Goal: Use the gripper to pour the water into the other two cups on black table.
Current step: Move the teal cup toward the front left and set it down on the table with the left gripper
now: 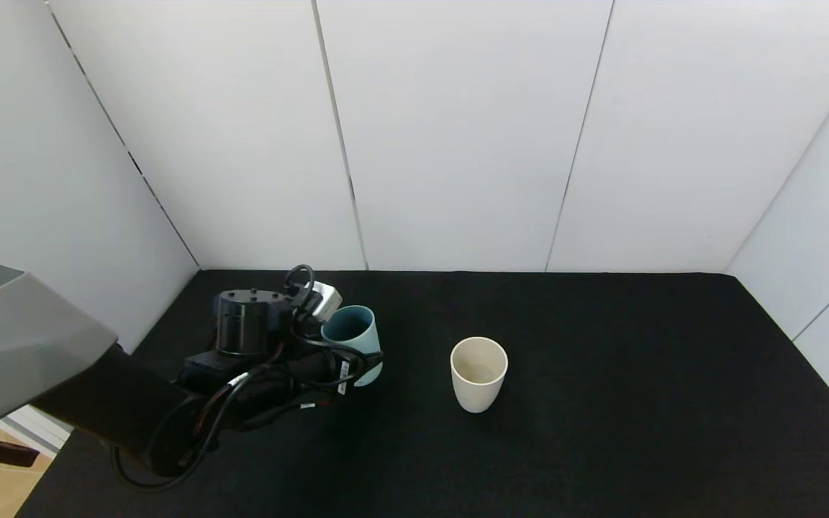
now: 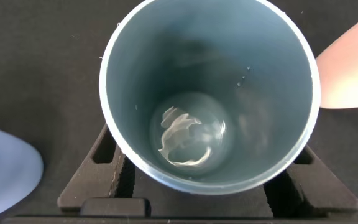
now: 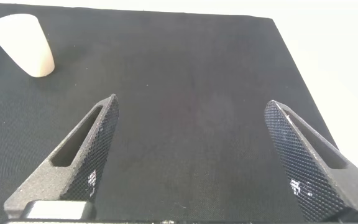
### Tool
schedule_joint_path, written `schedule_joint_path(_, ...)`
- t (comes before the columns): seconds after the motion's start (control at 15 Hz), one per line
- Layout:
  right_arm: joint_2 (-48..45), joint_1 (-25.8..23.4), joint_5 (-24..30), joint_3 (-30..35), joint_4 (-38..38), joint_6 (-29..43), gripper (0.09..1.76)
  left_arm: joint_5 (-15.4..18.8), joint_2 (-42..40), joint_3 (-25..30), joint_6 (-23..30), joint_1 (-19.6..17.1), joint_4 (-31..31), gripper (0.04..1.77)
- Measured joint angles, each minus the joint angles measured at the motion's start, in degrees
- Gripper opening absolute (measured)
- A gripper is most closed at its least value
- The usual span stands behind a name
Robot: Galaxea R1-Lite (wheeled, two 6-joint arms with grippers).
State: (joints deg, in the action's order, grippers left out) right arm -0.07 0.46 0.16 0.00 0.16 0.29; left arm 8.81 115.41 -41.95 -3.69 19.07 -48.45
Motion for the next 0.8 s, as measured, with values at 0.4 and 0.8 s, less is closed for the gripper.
schedule_joint_path(0.4, 0.0, 0.0, 0.0, 0.0, 0.0, 0.0, 1.71, -0.1, 3.4, 0.2, -0.3, 1.0, -0.8, 1.14)
schedule_joint_path(0.8, 0.0, 0.0, 0.0, 0.0, 0.0, 0.0, 1.71, -0.7, 5.1, 0.1, -0.9, 1.8, -0.9, 1.14)
